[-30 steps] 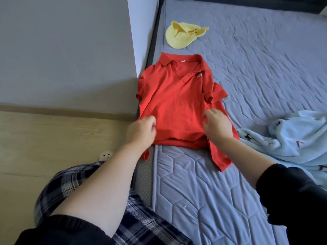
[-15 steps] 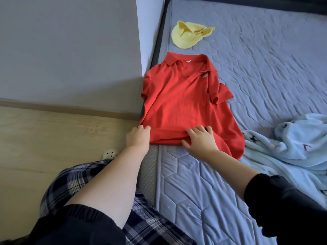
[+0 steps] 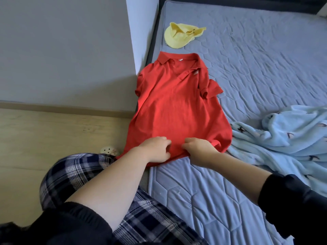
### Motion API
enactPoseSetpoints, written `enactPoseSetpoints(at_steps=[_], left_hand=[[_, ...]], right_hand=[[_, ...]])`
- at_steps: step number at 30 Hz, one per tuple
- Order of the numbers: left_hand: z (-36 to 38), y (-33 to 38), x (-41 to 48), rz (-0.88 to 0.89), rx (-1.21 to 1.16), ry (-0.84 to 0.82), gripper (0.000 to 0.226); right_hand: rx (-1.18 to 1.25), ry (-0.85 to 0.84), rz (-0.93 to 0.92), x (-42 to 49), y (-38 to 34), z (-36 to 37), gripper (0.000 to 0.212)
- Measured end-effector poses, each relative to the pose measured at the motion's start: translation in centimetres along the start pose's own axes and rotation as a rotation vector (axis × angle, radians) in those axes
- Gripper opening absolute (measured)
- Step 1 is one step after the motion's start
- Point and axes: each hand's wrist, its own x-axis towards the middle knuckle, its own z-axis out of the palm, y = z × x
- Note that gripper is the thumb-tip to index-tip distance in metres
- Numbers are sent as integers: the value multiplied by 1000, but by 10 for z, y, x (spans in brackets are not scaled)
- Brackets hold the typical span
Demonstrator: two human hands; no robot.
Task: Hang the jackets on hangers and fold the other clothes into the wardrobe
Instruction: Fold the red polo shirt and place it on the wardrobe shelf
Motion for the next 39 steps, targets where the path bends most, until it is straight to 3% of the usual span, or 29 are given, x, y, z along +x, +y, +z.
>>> enactPoseSetpoints(at_steps=[2, 5, 8, 11, 13, 15, 19, 21, 23, 25, 26, 29, 30, 31, 34, 35, 37, 39], left_hand=[[10, 16, 2, 29, 74, -45, 40], [16, 26, 4, 87, 250, -17, 61], [23, 35, 6, 125, 359, 43, 53], [25, 44, 9, 113, 367, 47, 44], [22, 43, 13, 104, 319, 24, 46], [19, 38, 16, 72, 249, -20, 46], [19, 33, 15, 42, 140, -122, 29], [21, 35, 15, 43, 93, -176, 15], [25, 37, 18, 28, 6, -213, 10], [29, 37, 22, 0, -89, -206, 19], [30, 35, 24, -10, -116, -180, 22], [32, 25, 26, -26, -64, -28, 18], [32, 22, 27, -30, -41, 34, 20], [32, 19, 29, -32, -19, 95, 23], [32, 9, 35, -72, 67, 200, 46], [32, 6, 36, -105, 92, 172, 53], [34, -1, 37, -154, 134, 72, 60], [36, -8, 39, -173, 161, 27, 60]], right_hand=[[-62, 181, 67, -15, 5, 12, 32], [-126, 284, 240, -38, 25, 30, 40], [-114, 364, 347, -53, 49, 32, 35], [0, 529, 286, -52, 67, 23, 12], [69, 573, 171, -49, 72, 13, 14], [41, 436, 117, -48, 70, -5, 17], [-204, -529, 172, -49, 68, -23, 23], [-272, -718, 193, -50, 67, -15, 27], [-128, -538, 329, -45, 69, -11, 28], [-59, -254, 381, -41, 68, -5, 27], [-76, -208, 381, -40, 69, -2, 28], [-192, -422, 447, -39, 69, 6, 35], [-183, -395, 463, -38, 70, 9, 35], [-165, -297, 459, -34, 68, 8, 34], [-48, 239, 256, -12, 57, 11, 36], [-36, 269, 191, -3, 53, 12, 41], [-83, 72, 126, 11, 56, 30, 50], [-103, -94, 269, 20, 69, 42, 56]])
